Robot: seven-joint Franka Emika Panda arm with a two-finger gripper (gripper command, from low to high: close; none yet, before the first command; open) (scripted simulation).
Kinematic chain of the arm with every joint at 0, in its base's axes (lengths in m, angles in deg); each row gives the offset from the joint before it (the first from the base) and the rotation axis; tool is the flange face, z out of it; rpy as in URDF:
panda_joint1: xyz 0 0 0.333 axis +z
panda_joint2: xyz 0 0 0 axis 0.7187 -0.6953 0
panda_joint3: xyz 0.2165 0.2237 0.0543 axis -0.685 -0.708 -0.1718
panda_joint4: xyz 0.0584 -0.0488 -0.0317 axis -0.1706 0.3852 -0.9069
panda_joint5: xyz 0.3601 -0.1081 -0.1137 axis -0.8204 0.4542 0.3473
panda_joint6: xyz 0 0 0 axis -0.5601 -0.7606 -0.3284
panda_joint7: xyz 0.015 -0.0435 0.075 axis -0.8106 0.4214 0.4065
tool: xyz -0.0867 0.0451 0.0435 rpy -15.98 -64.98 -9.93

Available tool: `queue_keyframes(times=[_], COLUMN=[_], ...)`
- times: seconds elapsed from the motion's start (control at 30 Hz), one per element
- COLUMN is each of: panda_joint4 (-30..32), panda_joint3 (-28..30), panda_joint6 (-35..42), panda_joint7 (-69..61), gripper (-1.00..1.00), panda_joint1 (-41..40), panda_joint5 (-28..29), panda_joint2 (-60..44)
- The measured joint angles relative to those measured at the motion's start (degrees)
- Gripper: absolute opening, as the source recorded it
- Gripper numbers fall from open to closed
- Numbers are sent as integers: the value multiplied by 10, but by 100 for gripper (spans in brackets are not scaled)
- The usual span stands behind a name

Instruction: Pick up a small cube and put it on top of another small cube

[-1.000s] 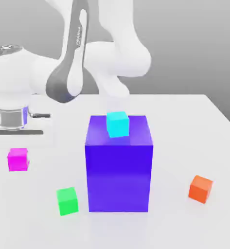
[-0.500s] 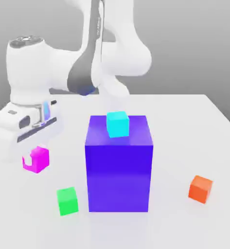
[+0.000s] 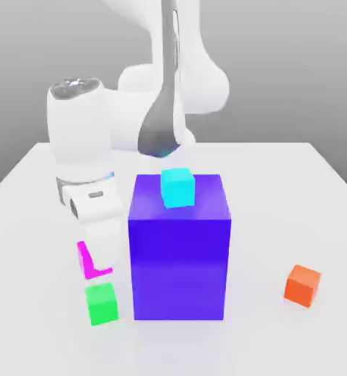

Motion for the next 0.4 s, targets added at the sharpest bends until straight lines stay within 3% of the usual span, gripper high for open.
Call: queue_keyframes(times=[0.33,0.37,0.4], panda_joint4=[-4,-5,-5], panda_joint3=[-21,-25,-25], panda_joint6=[-81,-87,-87], panda_joint7=[-55,-59,-59], gripper=[-100,100,100], panda_joint1=[-4,-6,-6], panda_joint5=[-76,-81,-81], panda_joint2=[-93,-100,-100])
